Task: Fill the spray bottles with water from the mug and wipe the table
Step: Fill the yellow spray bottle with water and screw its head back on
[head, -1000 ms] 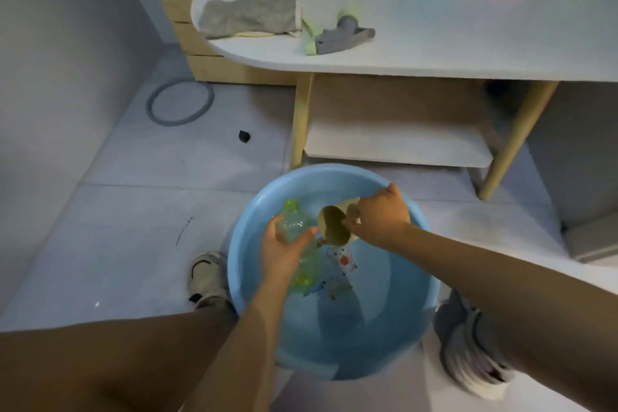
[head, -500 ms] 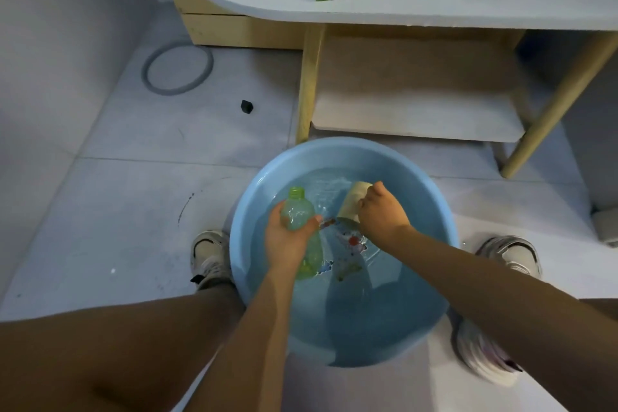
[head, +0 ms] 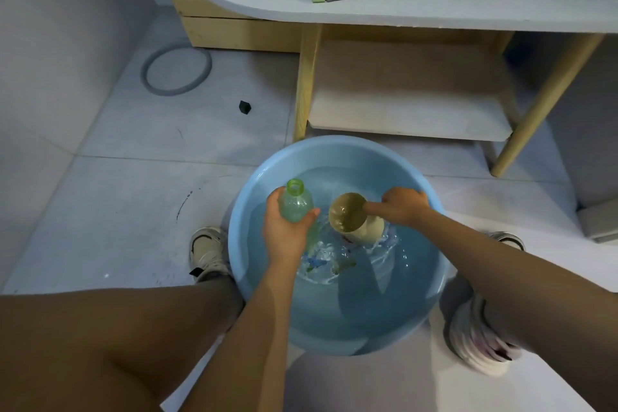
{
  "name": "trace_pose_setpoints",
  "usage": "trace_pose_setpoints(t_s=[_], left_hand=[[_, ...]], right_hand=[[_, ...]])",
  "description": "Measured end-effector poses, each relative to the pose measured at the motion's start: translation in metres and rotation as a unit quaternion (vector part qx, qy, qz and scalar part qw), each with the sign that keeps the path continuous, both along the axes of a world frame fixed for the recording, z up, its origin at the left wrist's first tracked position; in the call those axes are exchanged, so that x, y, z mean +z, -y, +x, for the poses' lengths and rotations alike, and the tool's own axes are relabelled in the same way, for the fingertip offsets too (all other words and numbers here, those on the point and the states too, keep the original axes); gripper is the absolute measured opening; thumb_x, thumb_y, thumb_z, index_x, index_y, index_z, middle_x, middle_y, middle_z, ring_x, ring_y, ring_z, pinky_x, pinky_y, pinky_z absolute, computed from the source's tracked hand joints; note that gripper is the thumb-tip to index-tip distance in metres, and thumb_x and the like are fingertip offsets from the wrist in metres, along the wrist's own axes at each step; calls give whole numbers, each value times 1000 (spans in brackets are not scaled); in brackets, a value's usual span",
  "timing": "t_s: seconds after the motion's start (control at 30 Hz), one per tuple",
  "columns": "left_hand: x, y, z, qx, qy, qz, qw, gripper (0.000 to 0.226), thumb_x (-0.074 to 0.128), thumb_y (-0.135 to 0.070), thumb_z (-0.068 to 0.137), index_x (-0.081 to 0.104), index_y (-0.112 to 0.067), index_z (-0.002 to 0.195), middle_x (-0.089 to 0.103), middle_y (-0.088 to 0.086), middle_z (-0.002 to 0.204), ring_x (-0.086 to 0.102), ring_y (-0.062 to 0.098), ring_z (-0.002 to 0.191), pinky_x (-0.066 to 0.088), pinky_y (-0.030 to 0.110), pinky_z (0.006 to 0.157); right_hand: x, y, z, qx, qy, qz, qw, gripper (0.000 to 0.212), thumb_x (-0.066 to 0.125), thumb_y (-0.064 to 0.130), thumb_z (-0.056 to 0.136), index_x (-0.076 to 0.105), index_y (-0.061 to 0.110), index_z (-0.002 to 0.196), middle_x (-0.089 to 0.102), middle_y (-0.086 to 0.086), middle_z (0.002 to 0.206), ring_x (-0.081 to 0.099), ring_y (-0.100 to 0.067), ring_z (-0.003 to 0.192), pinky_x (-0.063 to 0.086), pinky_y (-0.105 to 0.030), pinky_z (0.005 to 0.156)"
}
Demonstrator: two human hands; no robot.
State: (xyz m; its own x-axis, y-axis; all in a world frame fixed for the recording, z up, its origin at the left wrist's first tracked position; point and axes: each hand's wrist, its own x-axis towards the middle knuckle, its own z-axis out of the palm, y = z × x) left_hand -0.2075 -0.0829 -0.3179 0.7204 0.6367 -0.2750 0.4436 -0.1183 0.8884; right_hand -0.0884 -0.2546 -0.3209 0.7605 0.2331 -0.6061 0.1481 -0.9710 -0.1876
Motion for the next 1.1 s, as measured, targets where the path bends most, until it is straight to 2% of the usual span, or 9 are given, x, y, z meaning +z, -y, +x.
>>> trace_pose_setpoints(t_s=[0.1,0.2,0.3,0.43,0.63,0.77,0.9,1.0,1.1], left_hand=[[-3,1,-2,-20,-5,31,999,71,83,-20,69,47,-22,130,57,-8,120,53,12,109,38,18,87],[-5,1,-3,-42,-18,70,997,82,82,-24,71,39,-22,141,50,-2,137,46,15,125,34,20,96],[-2,3,-1,-58,-16,88,994,82,81,-26,72,38,-22,141,46,5,133,45,19,123,35,24,97],[0,5,0,-74,-4,105,992,67,79,-23,72,45,-22,130,42,4,125,48,20,113,36,21,86],[4,9,4,-99,13,97,990,63,78,-25,74,44,-23,128,46,-3,128,48,15,114,36,20,85],[5,11,5,-109,14,85,990,61,80,-23,72,47,-22,123,50,-10,113,50,13,106,39,23,82],[5,12,6,-115,9,85,990,62,81,-25,71,47,-24,123,52,-10,113,51,12,103,40,23,81],[7,13,7,-122,5,84,989,62,81,-25,72,47,-23,123,52,-10,111,48,8,97,39,22,79],[5,13,9,-122,2,82,989,64,80,-27,72,46,-24,126,55,-7,118,50,11,104,40,22,82]], right_hand=[[11,3,3,-32,-1,43,999,52,45,61,85,52,18,56,51,2,63,53,-22,76,37,-32,76],[23,1,7,-60,29,77,995,55,45,65,82,52,15,59,51,1,63,53,-23,75,41,-33,75],[38,-2,9,-91,73,130,985,53,53,56,84,42,14,54,43,0,56,47,-24,67,37,-31,64],[59,-9,8,-80,152,161,972,52,56,45,86,32,14,51,33,-2,50,35,-22,55,27,-30,50],[72,-17,6,-59,229,185,954,49,60,46,80,37,13,53,33,-4,48,36,-27,57,25,-31,61],[75,-22,0,-64,263,198,942,45,43,54,64,48,10,58,35,-1,46,35,-21,52,24,-29,70],[76,-22,-6,-51,309,209,926,49,29,65,56,35,17,49,31,5,44,29,-11,47,20,-28,70],[73,-21,-6,-37,335,214,917,54,28,67,59,42,15,54,35,9,47,34,-15,53,19,-29,74],[70,-19,-5,-33,362,233,902,56,31,67,63,49,14,61,36,13,49,41,-19,62,20,-29,75]])
